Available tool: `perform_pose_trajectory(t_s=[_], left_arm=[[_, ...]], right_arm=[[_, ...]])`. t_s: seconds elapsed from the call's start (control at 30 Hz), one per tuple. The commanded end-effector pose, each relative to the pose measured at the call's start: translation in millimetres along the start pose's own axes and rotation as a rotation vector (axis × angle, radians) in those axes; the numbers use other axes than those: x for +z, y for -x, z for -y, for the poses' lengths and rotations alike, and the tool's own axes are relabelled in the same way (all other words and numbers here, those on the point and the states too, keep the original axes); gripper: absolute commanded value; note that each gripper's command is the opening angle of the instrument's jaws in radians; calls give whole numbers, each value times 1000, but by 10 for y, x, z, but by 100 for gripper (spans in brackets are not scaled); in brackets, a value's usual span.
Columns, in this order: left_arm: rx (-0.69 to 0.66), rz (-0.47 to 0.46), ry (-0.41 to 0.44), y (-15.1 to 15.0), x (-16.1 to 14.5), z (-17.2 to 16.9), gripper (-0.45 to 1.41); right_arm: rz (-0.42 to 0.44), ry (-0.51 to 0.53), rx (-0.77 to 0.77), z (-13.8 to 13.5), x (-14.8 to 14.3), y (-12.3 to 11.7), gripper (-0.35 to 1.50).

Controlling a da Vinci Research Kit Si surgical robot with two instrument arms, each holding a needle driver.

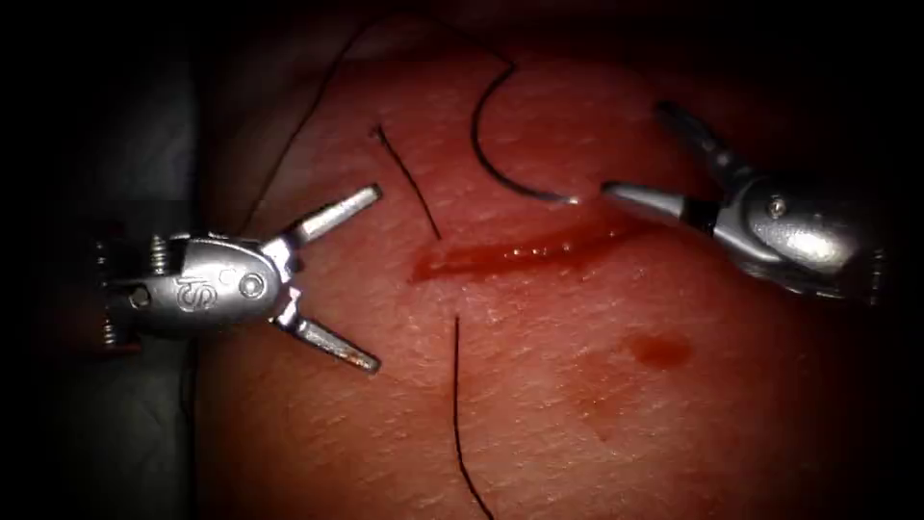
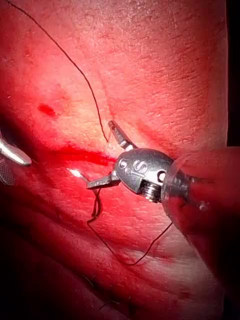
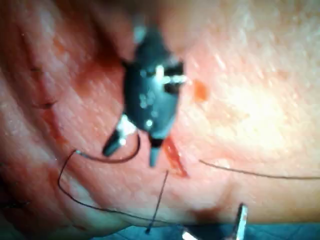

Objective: Wound Closure

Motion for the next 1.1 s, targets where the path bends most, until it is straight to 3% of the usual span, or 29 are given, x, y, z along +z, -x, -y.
perform_pose_trajectory(t_s=[0.03,0.23,0.43,0.77,1.1], left_arm=[[25,9,10,5,8,-7,89],[181,88,-25,5,14,-41,91],[242,137,-59,0,22,-67,93],[369,123,-102,-31,46,-105,81],[455,110,-138,-51,55,-119,76]], right_arm=[[6,-11,1,12,3,6,103],[6,-27,-3,19,-4,5,103],[1,-35,-5,24,-8,4,103],[2,-35,-12,29,-7,7,101],[6,-43,-18,34,-5,10,101]])
